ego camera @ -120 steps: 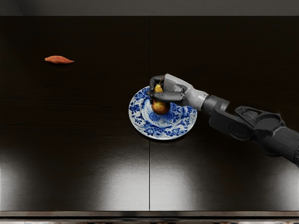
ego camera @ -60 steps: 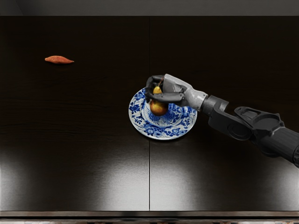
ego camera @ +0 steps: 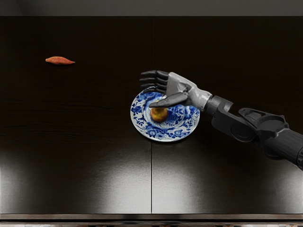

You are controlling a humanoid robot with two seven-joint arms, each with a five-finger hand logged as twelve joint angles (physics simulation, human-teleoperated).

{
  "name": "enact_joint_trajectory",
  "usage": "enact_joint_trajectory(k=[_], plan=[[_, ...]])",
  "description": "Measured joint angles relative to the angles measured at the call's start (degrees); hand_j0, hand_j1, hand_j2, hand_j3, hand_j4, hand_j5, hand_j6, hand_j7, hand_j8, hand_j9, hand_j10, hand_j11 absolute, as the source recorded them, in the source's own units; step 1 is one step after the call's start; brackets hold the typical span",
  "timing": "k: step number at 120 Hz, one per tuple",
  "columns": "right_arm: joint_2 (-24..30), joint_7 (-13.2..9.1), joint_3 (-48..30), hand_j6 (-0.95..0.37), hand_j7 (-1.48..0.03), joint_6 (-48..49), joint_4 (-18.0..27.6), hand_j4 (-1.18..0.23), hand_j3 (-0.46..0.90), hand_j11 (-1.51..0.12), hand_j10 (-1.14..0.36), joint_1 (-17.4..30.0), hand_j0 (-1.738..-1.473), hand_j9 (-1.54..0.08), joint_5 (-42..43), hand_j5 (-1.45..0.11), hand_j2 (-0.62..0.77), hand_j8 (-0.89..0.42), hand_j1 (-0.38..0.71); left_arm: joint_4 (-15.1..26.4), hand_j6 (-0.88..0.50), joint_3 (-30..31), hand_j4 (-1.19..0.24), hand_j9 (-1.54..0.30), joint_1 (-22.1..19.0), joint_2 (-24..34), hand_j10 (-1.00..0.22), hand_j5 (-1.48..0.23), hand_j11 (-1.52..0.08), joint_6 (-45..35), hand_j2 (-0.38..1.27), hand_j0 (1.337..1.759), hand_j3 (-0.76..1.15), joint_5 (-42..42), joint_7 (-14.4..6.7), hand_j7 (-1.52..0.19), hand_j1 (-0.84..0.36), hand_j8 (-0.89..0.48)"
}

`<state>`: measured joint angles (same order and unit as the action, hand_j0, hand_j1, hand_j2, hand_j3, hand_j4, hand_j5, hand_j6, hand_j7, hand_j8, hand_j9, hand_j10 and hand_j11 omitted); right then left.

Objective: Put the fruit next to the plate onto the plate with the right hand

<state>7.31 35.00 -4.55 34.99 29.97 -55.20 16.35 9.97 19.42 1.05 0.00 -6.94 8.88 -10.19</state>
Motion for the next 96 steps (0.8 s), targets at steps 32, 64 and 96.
enact_joint_trajectory(k=[32,64,96], plan=[[3.9,0.0,-0.1,-0.17,-0.22,0.0,0.5,-0.17,0.0,-0.22,-0.17,-0.4,-1.658,-0.22,-3.1,-0.22,-0.03,-0.17,-0.15,0.0,0.0,0.0,0.0,0.0,0.0,0.0,0.0,0.0,0.0,0.0,0.0,1.658,0.0,0.0,0.0,0.0,0.35,0.0],[11.3,-0.1,0.2,-0.09,-0.11,0.0,3.0,-0.09,0.0,-0.11,-0.09,-1.4,-1.658,-0.11,-8.3,-0.11,-0.01,-0.09,-0.25,0.0,0.0,0.0,0.0,0.0,0.0,0.0,0.0,0.0,0.0,0.0,0.0,1.658,0.0,0.0,0.0,0.0,0.35,0.0],[23.6,-7.6,6.1,-0.06,-0.08,0.0,21.0,-0.06,0.0,-0.08,-0.06,-5.7,-1.658,-0.08,-17.4,-0.08,-0.01,-0.06,-0.28,0.0,0.0,0.0,0.0,0.0,0.0,0.0,0.0,0.0,0.0,0.0,0.0,1.658,0.0,0.0,0.0,0.0,0.35,0.0]])
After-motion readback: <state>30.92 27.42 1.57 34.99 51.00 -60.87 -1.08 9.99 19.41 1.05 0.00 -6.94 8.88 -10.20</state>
